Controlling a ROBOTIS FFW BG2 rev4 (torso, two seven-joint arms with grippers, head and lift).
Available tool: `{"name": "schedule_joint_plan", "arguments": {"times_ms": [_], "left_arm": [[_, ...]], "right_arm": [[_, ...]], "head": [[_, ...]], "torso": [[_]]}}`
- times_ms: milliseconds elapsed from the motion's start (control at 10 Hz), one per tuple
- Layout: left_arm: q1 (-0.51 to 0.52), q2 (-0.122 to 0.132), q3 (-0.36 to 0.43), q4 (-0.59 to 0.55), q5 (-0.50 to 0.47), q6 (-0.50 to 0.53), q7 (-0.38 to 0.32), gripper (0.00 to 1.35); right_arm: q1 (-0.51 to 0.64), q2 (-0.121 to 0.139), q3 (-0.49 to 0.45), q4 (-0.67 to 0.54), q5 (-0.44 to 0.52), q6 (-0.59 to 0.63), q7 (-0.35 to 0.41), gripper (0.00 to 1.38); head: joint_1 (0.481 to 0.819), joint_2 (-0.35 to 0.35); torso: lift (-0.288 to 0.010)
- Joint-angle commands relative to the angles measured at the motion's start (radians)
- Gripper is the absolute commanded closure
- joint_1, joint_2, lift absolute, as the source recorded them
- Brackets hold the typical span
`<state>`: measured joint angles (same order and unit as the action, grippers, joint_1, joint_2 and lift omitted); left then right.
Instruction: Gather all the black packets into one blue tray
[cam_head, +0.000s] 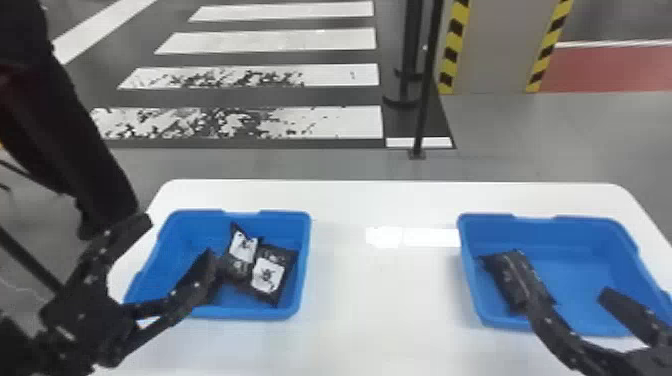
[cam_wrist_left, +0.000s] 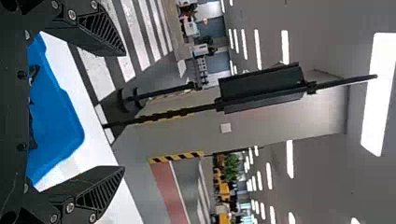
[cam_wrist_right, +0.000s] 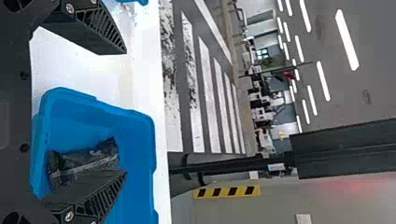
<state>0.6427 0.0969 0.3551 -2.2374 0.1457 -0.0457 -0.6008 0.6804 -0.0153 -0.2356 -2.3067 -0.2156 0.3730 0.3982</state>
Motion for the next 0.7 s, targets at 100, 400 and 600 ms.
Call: {"name": "schedule_joint_plan", "arguments": {"times_ms": [100, 400, 600], "left_arm": [[0.182, -0.017, -0.012, -0.093, 0.118, -0.067, 0.032, 0.17], [0.3, -0.039, 0.0, -0.147, 0.143, -0.062, 0.042, 0.18], [0.322, -0.043, 0.02, -0.145, 0.143, -0.082, 0.041, 0.18]], "right_arm": [[-0.128, 0.0, -0.087, 0.038, 0.142, 0.182, 0.088, 0.1], [-0.258, -0.002, -0.145, 0.094, 0.275, 0.304, 0.188, 0.11], [-0.32, -0.02, -0.115, 0.175, 0.271, 0.356, 0.198, 0.11]], "head": [[0.695, 0.028], [0.695, -0.082], [0.695, -0.103]], "torso": [[-0.11], [-0.11], [-0.11]]}}
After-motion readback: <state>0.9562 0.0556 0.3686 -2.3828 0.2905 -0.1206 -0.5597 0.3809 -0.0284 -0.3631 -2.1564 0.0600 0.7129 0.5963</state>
